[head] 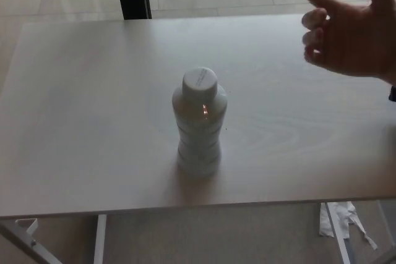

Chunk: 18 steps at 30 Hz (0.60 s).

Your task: Pick up a bottle and hand it

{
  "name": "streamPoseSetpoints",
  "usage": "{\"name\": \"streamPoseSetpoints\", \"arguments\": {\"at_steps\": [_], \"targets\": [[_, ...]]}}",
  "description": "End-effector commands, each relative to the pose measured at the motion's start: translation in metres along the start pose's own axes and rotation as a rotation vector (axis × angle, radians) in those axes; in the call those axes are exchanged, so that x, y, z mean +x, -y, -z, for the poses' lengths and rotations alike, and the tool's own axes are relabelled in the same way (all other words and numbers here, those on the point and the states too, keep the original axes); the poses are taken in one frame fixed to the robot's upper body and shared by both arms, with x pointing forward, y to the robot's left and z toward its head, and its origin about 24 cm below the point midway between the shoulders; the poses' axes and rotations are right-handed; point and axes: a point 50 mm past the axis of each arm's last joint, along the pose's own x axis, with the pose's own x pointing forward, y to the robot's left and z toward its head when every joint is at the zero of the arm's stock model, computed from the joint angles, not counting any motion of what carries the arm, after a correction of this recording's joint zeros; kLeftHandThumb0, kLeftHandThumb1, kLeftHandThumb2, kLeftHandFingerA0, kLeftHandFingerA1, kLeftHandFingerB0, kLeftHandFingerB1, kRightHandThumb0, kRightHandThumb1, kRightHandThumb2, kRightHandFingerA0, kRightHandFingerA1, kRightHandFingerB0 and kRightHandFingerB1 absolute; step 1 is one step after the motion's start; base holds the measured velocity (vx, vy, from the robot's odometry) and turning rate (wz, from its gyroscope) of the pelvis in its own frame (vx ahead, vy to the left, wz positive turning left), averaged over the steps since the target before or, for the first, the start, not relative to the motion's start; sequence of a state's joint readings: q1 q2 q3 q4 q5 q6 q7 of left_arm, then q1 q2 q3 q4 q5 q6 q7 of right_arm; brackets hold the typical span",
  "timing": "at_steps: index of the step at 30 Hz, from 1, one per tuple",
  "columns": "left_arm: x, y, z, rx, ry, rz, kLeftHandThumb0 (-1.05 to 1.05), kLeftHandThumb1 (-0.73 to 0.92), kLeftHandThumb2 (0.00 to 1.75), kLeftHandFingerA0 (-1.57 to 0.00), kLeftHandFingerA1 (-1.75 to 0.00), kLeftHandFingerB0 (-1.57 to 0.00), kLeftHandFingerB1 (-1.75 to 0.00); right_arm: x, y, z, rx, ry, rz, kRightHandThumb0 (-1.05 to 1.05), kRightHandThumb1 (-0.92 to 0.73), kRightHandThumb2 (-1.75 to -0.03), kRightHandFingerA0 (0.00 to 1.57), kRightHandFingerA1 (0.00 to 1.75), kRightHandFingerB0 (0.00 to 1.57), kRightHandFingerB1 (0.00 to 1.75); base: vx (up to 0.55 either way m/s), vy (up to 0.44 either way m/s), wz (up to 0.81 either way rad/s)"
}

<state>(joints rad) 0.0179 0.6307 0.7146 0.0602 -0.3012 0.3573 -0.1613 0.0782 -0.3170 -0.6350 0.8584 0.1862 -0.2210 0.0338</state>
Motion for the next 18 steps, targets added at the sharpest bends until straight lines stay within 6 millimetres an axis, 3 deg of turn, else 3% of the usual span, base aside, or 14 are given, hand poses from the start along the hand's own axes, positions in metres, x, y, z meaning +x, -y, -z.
{"name": "streamPoseSetpoints", "arguments": {"at_steps": [1,2,4,5,7,9,10,11,12,13,14,15,16,18], "targets": [[0.009,0.068,-0.019,-0.017,0.014,0.331,-0.82,0.64,0.60,-0.24,-0.44,-0.20,-0.31,0.004,0.006,-0.010,0.042,0.042,0.016,-1.04,-0.36,-1.16,1.57,1.72,0.42,1.17,0.00,0.000,0.00],[0.008,0.089,-0.019,-0.025,0.023,0.407,-0.77,0.48,0.86,-0.13,-0.53,-0.05,-0.37,0.005,0.004,-0.011,0.045,0.046,0.016,-1.05,-0.44,-1.22,1.57,1.75,0.43,1.19,0.00,0.000,0.00],[0.006,0.104,-0.018,-0.033,0.019,0.449,-0.77,0.48,0.86,-0.13,-0.53,-0.05,-0.37,0.005,0.004,-0.011,0.054,0.048,0.013,-1.05,-0.44,-1.22,1.57,1.75,0.43,1.19,0.00,0.000,0.00],[0.001,0.123,-0.015,-0.013,0.035,0.511,-0.74,0.61,0.60,-0.16,-0.49,-0.05,-0.27,0.006,0.004,-0.011,0.065,0.043,0.013,-1.05,-0.45,-1.22,1.57,1.75,0.46,1.21,0.00,0.000,0.00],[-0.006,0.141,-0.010,-0.019,0.035,0.560,-0.74,0.46,0.87,-0.26,-0.61,-0.03,-0.31,0.007,0.004,-0.012,0.060,0.037,0.017,-1.05,-0.32,-1.12,1.57,1.70,0.47,1.20,0.00,0.000,0.00],[-0.014,0.158,-0.004,-0.032,0.010,0.597,-0.75,0.46,0.86,-0.27,-0.60,-0.04,-0.32,0.008,0.003,-0.013,0.060,0.044,0.015,-1.05,-0.45,-1.22,1.57,1.75,0.46,1.21,0.00,0.000,0.00],[-0.017,0.165,-0.001,-0.041,-0.005,0.618,-0.70,0.59,0.58,-0.25,-0.54,-0.05,-0.29,0.008,0.003,-0.014,0.053,0.046,0.004,-1.05,-0.44,-1.22,1.57,1.75,0.42,1.18,0.00,0.000,0.00],[-0.021,0.171,0.002,-0.040,-0.011,0.639,-0.75,0.45,0.85,-0.16,-0.58,-0.03,-0.31,0.009,0.002,-0.014,0.061,0.047,0.003,-1.05,-0.45,-1.22,1.57,1.75,0.46,1.21,0.00,0.000,0.00],[-0.024,0.176,0.004,-0.034,-0.015,0.652,-0.73,0.60,0.58,-0.14,-0.52,-0.04,-0.29,0.009,0.001,-0.013,0.068,0.043,0.006,-1.01,-0.43,-1.20,1.57,1.75,0.49,1.21,0.00,0.000,0.00],[-0.026,0.179,0.005,-0.028,-0.019,0.663,-0.73,0.60,0.58,-0.14,-0.52,-0.04,-0.29,0.010,0.002,-0.013,0.071,0.039,0.007,-1.01,-0.43,-1.20,1.57,1.75,0.49,1.21,0.00,0.000,0.00],[-0.030,0.185,0.009,-0.014,-0.027,0.674,-0.74,0.56,0.59,-0.14,-0.53,-0.06,-0.26,0.010,0.002,-0.012,0.074,0.039,0.007,-1.05,-0.48,-0.82,1.57,1.68,0.38,1.44,0.00,0.000,0.00],[-0.033,0.192,0.015,0.001,-0.041,0.701,-0.76,0.46,0.86,-0.13,-0.55,-0.03,-0.29,0.010,0.001,-0.012,0.075,0.038,0.003,-1.05,-0.48,-0.82,1.57,1.67,0.38,1.43,0.00,0.000,0.00],[-0.035,0.196,0.017,-0.004,-0.048,0.715,-0.77,0.46,0.85,-0.13,-0.56,-0.04,-0.27,0.011,0.001,-0.013,0.070,0.037,0.004,-1.00,-0.43,-1.19,1.57,1.75,0.48,1.20,0.00,0.000,0.00],[-0.040,0.203,0.022,0.001,-0.057,0.731,-0.78,0.46,0.90,-0.09,-0.54,0.00,-0.28,0.011,0.001,-0.015,0.070,0.043,0.000,-0.99,-0.42,-1.18,1.57,1.74,0.47,1.20,0.00,0.000,0.00]]}}
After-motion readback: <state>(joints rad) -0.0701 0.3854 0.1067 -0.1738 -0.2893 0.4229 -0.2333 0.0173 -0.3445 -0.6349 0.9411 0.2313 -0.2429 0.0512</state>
